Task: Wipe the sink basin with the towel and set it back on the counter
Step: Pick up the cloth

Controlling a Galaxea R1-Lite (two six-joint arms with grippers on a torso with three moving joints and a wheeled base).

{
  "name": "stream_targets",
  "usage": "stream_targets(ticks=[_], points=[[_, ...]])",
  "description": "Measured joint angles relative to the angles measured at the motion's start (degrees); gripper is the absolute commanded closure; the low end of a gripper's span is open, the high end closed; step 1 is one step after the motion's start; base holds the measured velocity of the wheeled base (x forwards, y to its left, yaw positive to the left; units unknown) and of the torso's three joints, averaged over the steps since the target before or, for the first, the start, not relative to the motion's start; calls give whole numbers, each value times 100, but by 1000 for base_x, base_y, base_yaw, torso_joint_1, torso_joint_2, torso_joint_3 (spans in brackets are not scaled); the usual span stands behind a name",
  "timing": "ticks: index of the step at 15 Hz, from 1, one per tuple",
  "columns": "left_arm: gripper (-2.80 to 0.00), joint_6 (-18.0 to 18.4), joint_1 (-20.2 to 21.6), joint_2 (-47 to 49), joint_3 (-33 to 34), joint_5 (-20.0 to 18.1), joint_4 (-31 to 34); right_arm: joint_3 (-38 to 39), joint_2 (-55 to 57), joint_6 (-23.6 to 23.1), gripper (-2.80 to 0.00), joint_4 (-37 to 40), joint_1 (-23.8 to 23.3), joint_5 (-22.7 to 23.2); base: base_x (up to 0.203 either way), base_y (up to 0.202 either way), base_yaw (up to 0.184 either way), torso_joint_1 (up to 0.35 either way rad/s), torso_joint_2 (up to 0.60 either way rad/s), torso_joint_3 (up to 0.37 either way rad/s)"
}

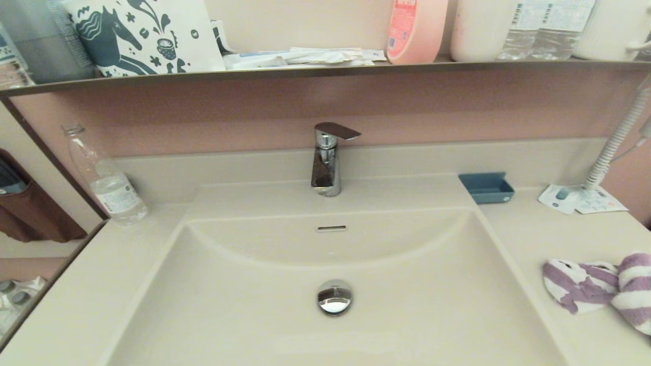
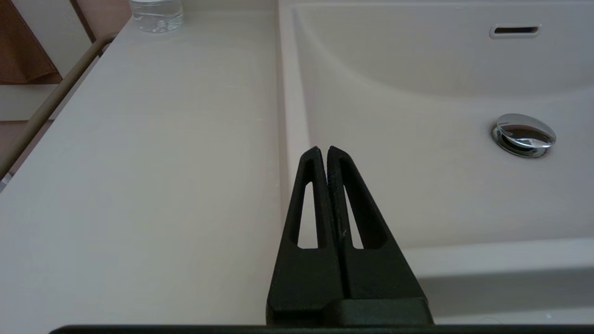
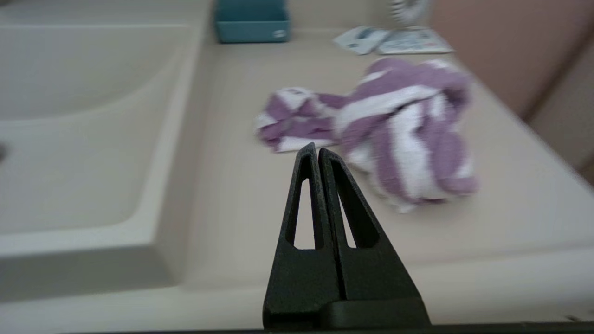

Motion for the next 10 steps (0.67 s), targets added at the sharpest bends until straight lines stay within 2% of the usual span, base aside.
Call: stream_targets(ticks=[2, 4, 7, 10], points=[[0, 2, -2, 0, 0, 0, -2, -254, 208, -108, 0, 107, 7, -280, 0, 0, 0, 0, 0, 0], [0, 1, -2, 0, 0, 0, -2, -457, 549, -152, 0, 113, 13, -368, 0, 0, 0, 0, 0, 0], [0, 0, -2, 0, 0, 0, 0, -688, 1239, -325, 0, 105, 15, -509, 0, 0, 0, 0, 0, 0], [0, 0, -2, 1, 0, 0, 0, -1018, 2076, -593, 0, 100, 2, -840, 0, 0, 0, 0, 0, 0]])
